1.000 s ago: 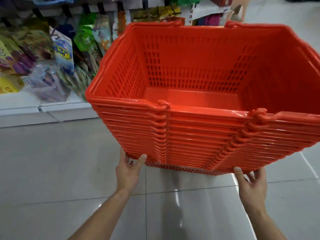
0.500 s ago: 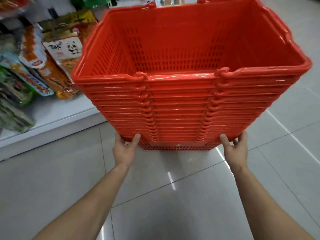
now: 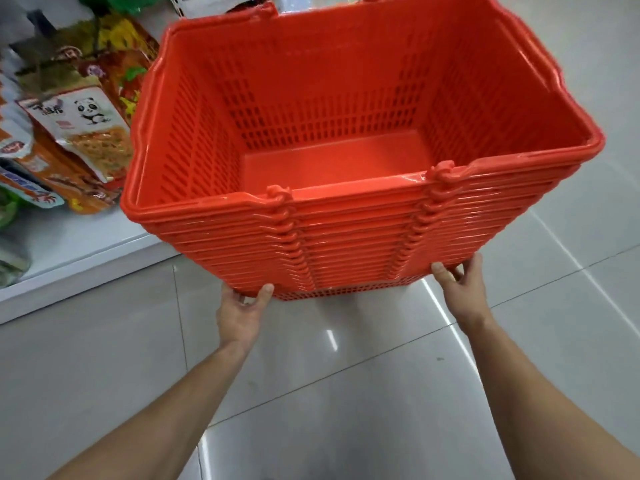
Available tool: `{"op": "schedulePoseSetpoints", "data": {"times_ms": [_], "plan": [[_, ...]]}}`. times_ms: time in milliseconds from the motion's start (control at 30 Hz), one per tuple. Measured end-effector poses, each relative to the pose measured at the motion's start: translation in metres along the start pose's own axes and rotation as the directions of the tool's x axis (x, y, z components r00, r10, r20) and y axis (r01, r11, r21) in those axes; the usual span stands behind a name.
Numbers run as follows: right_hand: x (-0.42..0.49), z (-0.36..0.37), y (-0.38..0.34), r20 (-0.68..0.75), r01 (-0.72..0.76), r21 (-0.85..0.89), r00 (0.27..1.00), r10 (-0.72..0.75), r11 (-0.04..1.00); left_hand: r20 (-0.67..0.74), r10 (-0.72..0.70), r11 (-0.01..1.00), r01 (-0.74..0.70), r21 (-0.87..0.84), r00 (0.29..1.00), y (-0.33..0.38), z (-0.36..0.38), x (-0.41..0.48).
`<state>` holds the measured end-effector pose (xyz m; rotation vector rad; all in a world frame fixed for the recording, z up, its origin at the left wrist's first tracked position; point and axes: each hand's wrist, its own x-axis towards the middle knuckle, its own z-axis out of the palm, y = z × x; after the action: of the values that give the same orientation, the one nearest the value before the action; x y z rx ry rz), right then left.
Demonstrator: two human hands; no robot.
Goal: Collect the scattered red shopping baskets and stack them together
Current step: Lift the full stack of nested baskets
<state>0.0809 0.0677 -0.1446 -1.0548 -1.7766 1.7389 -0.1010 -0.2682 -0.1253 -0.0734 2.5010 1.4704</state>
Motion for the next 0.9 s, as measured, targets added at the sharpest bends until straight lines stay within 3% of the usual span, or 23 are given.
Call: {"op": "schedulePoseSetpoints", "data": {"times_ms": [300, 567, 900], "plan": [[0.106, -0.021, -0.019, 0.117, 0.080, -0.014, 0.990, -0.077, 0.997, -0.134, -0.001, 0.997, -0.008, -0.071, 0.991, 0.037, 0.069, 0.014], [0.182, -0.008, -0.029, 0.184, 0.124, -0.105, 0.978, -0.103, 0.987, -0.157, -0.038, 0.992, 0.019, -0.124, 0.987, 0.064, 0.091, 0.054], [0.277, 0.054, -0.056, 0.246, 0.141, -0.119, 0.963, -0.109, 0.983, -0.232, -0.082, 0.960, 0.014, -0.280, 0.969, 0.082, 0.111, 0.136]]}}
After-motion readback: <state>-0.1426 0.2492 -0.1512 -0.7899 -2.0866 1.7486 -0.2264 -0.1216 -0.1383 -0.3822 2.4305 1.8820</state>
